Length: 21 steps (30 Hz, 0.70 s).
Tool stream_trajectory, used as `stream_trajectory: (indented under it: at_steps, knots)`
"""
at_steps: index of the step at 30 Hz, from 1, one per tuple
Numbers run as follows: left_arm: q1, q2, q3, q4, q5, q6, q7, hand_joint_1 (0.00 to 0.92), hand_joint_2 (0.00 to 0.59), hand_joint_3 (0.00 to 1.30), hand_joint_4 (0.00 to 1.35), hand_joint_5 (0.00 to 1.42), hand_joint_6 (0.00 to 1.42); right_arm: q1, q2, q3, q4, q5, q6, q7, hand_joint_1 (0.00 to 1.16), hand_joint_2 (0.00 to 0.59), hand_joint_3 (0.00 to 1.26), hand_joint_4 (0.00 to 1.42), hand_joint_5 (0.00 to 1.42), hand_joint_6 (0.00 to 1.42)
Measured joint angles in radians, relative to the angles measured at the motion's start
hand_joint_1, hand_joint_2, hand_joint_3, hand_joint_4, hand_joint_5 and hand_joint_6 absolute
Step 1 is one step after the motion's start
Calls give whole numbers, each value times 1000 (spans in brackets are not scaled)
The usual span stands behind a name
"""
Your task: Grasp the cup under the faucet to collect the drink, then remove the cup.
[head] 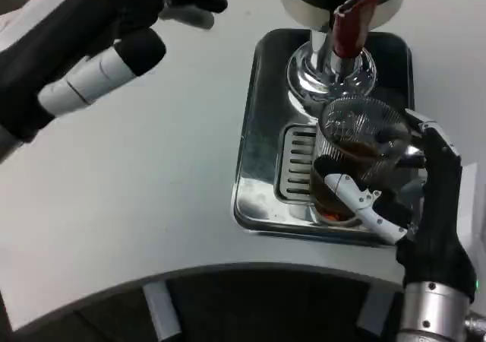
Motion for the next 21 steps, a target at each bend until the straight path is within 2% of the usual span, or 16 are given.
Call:
stream_trajectory:
  at_steps: [13,21]
  knots:
    - [171,16,73,-16,-5,2,2,0,112,227,197,239,304,61,-2,32,-60,-1,-3,0,908,180,726,820,1021,1271]
    - [277,17,90,-29,-3,-3,18,0,112,228,206,239,305,130,-11,80,-155,-3,-5,37,946,146,736,820,1021,1293]
